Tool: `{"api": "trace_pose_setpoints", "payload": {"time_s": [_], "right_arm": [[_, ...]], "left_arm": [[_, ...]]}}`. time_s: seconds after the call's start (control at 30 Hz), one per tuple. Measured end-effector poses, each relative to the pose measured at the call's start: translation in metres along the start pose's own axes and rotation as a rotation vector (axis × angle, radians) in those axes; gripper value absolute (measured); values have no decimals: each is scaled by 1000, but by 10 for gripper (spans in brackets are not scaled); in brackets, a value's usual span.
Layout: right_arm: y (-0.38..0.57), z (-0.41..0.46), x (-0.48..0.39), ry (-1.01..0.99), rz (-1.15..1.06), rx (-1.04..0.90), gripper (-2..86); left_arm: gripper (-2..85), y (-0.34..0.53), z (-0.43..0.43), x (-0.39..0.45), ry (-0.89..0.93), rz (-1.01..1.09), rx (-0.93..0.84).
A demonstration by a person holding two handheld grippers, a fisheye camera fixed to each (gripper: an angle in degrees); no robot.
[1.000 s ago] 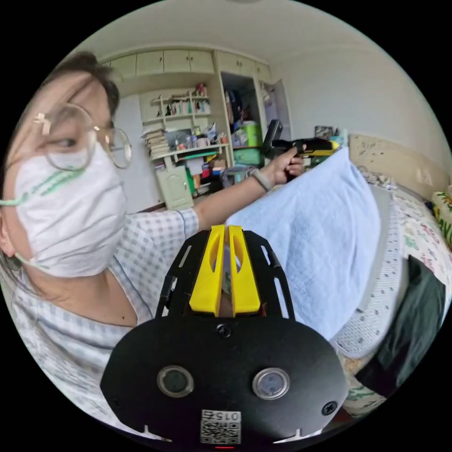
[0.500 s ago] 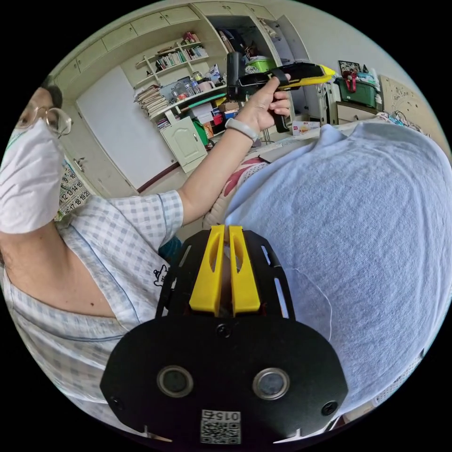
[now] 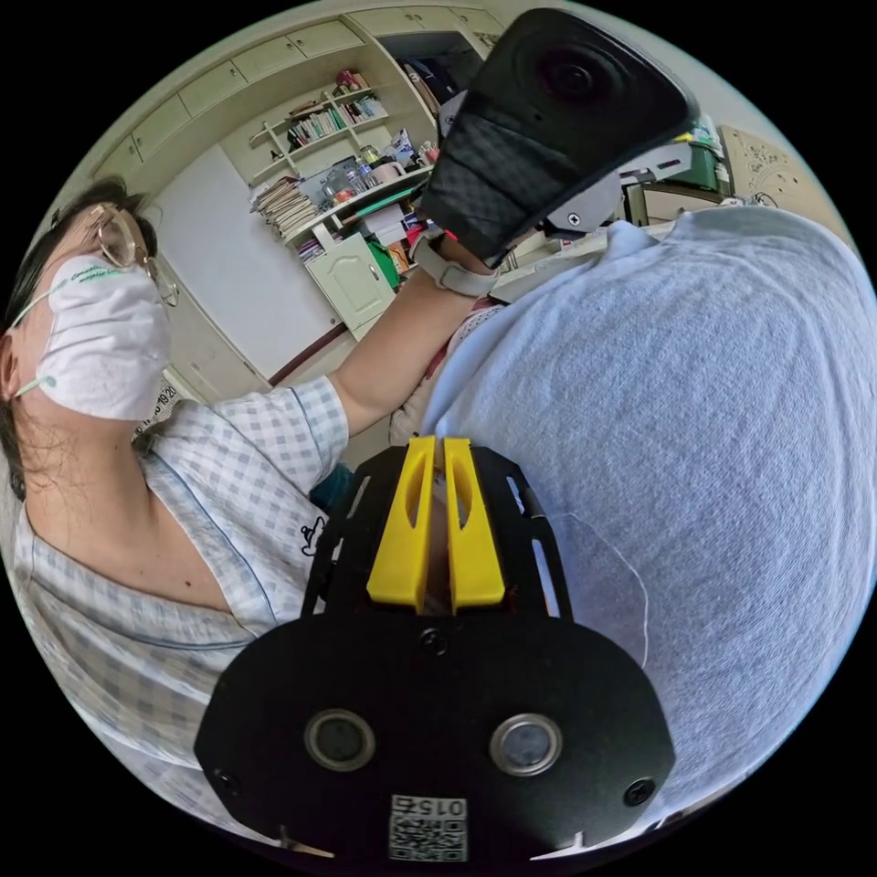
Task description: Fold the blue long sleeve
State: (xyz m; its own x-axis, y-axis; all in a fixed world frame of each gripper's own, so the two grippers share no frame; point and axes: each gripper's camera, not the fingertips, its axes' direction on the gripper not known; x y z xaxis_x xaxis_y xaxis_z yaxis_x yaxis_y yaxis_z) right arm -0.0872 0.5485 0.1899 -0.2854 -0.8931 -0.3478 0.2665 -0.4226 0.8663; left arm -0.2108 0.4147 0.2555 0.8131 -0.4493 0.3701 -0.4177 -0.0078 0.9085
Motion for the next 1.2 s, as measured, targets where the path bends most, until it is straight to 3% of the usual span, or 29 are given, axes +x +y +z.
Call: {"api": "trace_pose_setpoints", "payload": {"time_s": [0.03,0.13,0.2,0.3,0.4,0.5,0.63,0.83,0.93,1.2], "right_arm": [[0,1,1,4,-2,0,4],[-1,7,6,24,-13,-3,4],[-1,11,11,33,-17,-4,3],[1,16,17,41,-25,-4,2],[3,21,21,64,-48,-5,2],[4,26,30,58,-47,-8,2],[9,28,44,13,-41,-3,3],[22,33,50,14,-105,5,4],[28,32,51,-24,-153,22,4],[41,45,44,-159,-293,84,4]], "left_arm": [[132,1,5,-1,34,-18,-9],[134,16,60,-22,396,-220,-127],[162,50,137,-39,812,-451,-258],[175,113,221,-38,1253,-714,-257],[183,163,283,-10,1463,-912,-261],[196,169,317,27,1428,-886,-387],[189,157,343,67,1524,-830,-401],[112,150,368,110,1604,-718,-445],[49,167,361,95,1536,-789,-327],[22,215,314,21,1380,-922,-72]]}}
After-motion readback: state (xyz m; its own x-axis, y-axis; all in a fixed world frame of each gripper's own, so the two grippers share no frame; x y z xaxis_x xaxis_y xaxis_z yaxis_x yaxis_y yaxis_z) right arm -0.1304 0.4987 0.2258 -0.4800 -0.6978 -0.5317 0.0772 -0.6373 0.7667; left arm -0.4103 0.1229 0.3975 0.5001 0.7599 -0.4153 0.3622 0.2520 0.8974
